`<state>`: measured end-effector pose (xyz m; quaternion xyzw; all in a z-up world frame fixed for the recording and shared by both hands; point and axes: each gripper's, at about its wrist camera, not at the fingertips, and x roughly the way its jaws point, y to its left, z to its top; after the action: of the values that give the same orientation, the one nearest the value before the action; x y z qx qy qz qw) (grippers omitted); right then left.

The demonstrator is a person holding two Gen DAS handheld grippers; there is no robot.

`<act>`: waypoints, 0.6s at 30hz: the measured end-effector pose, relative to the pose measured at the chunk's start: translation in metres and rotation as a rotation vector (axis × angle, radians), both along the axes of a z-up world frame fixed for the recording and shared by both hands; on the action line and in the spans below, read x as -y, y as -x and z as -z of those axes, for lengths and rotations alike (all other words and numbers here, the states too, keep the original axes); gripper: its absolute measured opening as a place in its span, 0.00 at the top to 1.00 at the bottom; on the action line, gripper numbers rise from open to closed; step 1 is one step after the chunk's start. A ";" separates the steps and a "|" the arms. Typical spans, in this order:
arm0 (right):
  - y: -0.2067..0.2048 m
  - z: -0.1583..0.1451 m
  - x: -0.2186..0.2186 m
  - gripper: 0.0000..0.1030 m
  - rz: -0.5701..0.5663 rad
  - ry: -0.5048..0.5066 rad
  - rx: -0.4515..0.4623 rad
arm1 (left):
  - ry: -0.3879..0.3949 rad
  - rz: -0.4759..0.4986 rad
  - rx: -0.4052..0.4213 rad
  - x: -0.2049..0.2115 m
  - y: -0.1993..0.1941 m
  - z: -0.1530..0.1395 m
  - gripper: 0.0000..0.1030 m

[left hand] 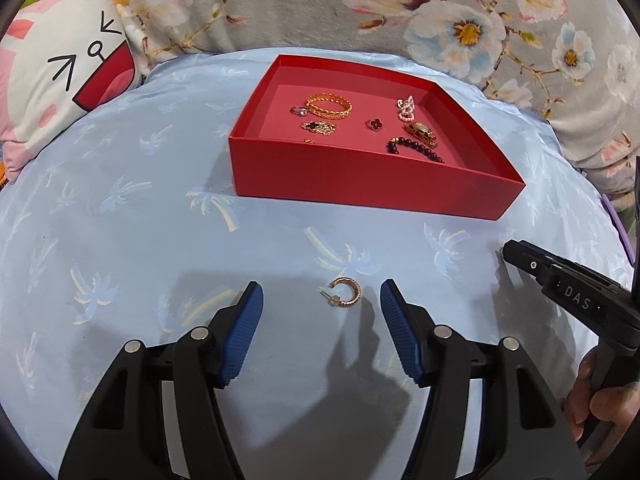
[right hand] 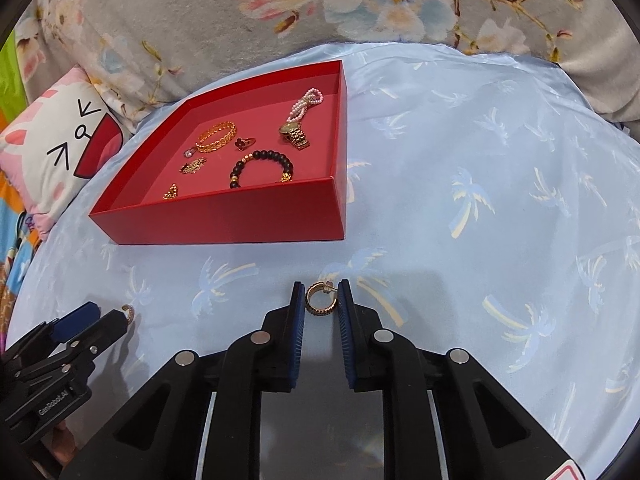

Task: Organize jewelry
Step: 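Move the right tool to the gold hoop earring and grasp it, then grasp the rose-gold hoop earring with the left tool while the right tool holds its hoop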

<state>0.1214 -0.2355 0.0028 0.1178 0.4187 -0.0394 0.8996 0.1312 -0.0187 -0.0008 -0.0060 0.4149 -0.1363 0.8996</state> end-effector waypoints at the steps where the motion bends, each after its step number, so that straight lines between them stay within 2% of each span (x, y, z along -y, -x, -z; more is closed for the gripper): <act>1: 0.002 0.000 0.000 0.85 -0.001 -0.004 0.002 | -0.007 0.002 -0.002 0.001 -0.001 0.000 0.45; 10: 0.009 -0.001 0.001 0.85 -0.010 -0.021 0.009 | -0.046 0.010 0.002 0.011 -0.005 0.001 0.62; 15: 0.010 0.000 0.001 0.85 -0.012 -0.025 0.012 | -0.057 0.028 0.004 0.015 -0.005 0.001 0.79; 18: 0.010 -0.001 0.001 0.85 -0.012 -0.026 0.012 | -0.069 0.043 0.008 0.018 -0.004 0.001 0.80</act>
<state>0.1114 -0.2363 0.0034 0.1272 0.4144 -0.0281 0.9007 0.1356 -0.0369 -0.0020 0.0344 0.4158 -0.1413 0.8977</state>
